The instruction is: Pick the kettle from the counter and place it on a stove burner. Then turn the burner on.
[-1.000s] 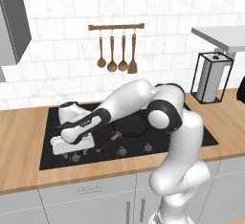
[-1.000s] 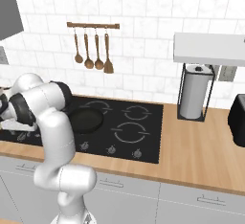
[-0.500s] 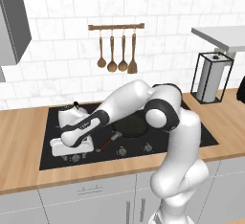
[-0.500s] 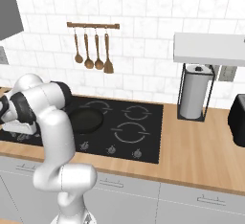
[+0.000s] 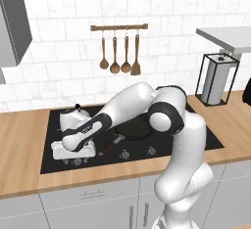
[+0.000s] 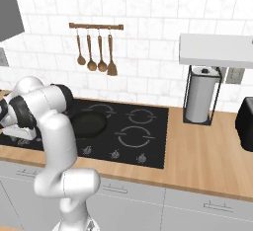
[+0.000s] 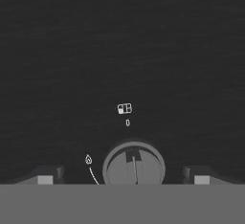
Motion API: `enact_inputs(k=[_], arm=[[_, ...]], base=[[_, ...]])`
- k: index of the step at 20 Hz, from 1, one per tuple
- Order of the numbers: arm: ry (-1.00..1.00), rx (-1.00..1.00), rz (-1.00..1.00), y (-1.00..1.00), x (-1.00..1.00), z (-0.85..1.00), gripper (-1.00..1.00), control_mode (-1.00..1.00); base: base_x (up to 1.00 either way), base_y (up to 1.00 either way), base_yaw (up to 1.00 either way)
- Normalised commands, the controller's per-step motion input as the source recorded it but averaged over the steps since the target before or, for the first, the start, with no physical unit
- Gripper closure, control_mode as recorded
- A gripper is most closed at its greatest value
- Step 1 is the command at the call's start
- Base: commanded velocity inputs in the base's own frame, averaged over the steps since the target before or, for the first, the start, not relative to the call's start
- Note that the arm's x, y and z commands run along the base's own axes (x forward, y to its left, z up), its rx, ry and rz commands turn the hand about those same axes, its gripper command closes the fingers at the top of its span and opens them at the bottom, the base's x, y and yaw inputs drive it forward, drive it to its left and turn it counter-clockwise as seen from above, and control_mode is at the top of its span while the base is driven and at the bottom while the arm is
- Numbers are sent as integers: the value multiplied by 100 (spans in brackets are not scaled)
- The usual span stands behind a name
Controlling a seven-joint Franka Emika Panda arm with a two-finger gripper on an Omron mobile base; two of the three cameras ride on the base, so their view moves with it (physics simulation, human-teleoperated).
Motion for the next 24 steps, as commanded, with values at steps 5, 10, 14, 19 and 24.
enact_inputs(k=[5, 10, 14, 19, 24], arm=[[1, 0, 0, 0, 0, 0, 100, -100], [1, 0, 0, 0, 0, 0, 100, -100], [-1, 0, 0, 0, 0, -12, 100, -100], [-2, 2, 10, 0, -10, -27, 100, -100], [-6, 8, 15, 0, -24, -28, 100, -100]], base=[[0, 0, 0], [0, 0, 0], [0, 0, 0], [0, 0, 0], [0, 0, 0]])
